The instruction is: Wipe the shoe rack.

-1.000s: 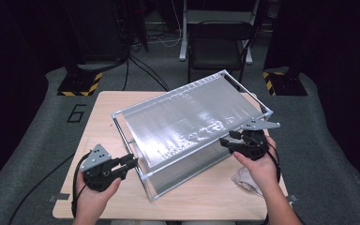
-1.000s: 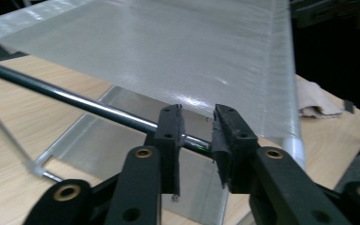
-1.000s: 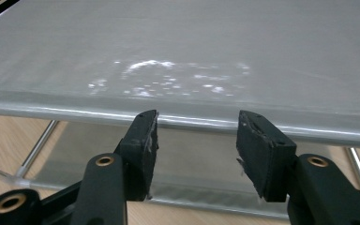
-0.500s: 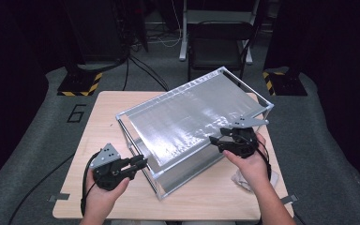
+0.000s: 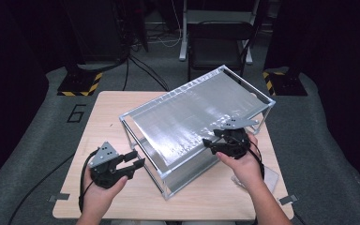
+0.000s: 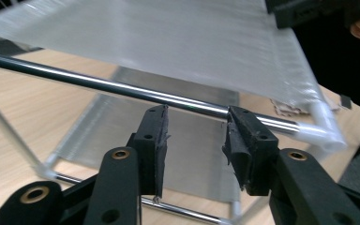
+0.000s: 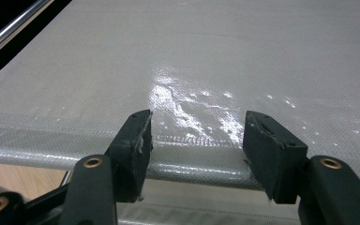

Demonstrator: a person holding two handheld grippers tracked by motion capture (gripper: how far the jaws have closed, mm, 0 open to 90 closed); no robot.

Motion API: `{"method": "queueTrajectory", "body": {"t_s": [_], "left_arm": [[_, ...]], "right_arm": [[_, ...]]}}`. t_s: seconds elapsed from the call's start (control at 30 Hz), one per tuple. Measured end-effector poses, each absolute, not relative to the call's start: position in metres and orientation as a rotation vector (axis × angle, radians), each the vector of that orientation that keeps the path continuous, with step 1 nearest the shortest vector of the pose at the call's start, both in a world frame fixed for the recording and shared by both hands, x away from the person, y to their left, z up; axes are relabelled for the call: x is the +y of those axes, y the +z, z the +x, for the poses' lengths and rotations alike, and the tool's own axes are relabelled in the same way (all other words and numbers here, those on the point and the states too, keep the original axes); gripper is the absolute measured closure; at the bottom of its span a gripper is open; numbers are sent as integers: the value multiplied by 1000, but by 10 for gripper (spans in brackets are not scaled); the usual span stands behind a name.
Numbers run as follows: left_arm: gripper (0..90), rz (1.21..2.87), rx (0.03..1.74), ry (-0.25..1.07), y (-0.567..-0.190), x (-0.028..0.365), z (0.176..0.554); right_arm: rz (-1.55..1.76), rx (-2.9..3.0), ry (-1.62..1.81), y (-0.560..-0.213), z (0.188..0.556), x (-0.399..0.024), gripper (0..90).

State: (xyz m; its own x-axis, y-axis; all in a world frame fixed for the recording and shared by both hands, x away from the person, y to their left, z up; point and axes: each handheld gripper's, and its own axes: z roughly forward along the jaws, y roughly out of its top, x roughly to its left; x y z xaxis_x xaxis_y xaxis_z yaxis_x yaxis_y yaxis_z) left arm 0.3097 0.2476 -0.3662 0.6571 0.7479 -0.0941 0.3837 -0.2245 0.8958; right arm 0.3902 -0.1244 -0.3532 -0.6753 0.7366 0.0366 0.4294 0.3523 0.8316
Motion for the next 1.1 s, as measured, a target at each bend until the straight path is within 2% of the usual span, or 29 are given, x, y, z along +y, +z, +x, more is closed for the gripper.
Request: {"method": "queueTrajectory", "body": {"t_s": [0.4, 1.1], "left_arm": [[418, 1766, 984, 582, -355, 276, 333], [384, 1792, 1063, 605, -367, 278, 378]], "right_arm": [[1013, 2269, 1230, -354, 374, -141, 392], [1065, 2220, 1260, -355, 354, -164, 361]]}}
